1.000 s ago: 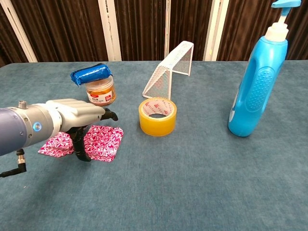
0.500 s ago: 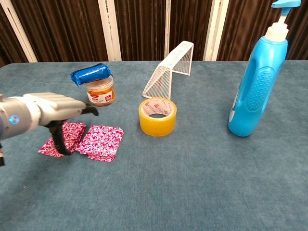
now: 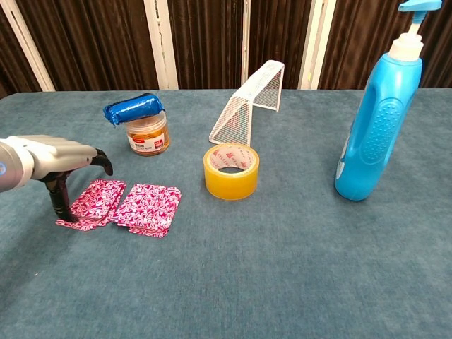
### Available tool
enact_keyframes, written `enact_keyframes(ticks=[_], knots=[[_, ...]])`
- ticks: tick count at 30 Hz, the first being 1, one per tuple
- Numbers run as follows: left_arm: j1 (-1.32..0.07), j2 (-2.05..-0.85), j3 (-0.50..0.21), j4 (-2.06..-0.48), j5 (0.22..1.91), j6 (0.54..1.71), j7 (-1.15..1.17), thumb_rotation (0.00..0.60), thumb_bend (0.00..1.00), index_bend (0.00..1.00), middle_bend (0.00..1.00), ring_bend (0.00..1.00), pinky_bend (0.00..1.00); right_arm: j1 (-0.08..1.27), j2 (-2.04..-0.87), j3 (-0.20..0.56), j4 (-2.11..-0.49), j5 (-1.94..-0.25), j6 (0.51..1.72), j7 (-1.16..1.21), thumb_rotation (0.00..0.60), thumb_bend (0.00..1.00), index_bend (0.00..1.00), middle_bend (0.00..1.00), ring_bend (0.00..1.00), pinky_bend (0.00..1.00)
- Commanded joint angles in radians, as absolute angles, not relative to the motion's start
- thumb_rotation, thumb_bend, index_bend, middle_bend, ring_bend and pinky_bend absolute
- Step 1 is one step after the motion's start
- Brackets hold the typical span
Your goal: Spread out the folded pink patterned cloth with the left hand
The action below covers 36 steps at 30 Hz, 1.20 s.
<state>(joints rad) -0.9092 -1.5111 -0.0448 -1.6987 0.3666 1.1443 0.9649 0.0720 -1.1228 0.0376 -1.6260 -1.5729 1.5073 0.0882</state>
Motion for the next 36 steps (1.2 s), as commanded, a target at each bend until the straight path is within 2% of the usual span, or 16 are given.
enact_keyframes(ticks=[1,11,17,22,29,36], knots=[[-0.913,-1.521,-0.045,-1.688,0.362,1.141,0.968,0.600,0.26,0.16,0.00,0.00,0.00,0.072,-1.123,0.038,-1.625,-1.573,1.508,0.089,0.600,0.36,0.00,0.00,0.00,0.09],[-0.922,-1.553,-0.051,-1.645,0.347,1.133,0.975,0.600,0.29,0.21,0.00,0.00,0.00,0.072,-1.123,0.038,-1.625,-1.573,1.508,0.090,0.600,0.36,0.00,0.00,0.00,0.09],[-0.921,-1.567,-0.052,-1.629,0.350,1.132,0.970,0.600,0.39,0.38,0.00,0.00,0.00,0.072,-1.123,0.038,-1.626,-1.574,1.508,0.090,0.600,0.36,0.00,0.00,0.00,0.09],[-0.915,-1.569,-0.046,-1.626,0.364,1.136,0.965,0.600,0.44,0.47,0.00,0.00,0.00,0.071,-1.123,0.037,-1.625,-1.575,1.509,0.091,0.600,0.36,0.00,0.00,0.00,0.09],[-0.900,-1.540,-0.052,-1.667,0.402,1.144,0.931,0.600,0.44,0.49,0.00,0.00,0.00,0.071,-1.123,0.038,-1.625,-1.575,1.511,0.090,0.600,0.36,0.00,0.00,0.00,0.09],[-0.880,-1.475,-0.042,-1.780,0.495,1.162,0.893,0.600,0.44,0.49,0.00,0.00,0.00,0.071,-1.125,0.038,-1.624,-1.577,1.513,0.087,0.600,0.36,0.00,0.00,0.00,0.09]])
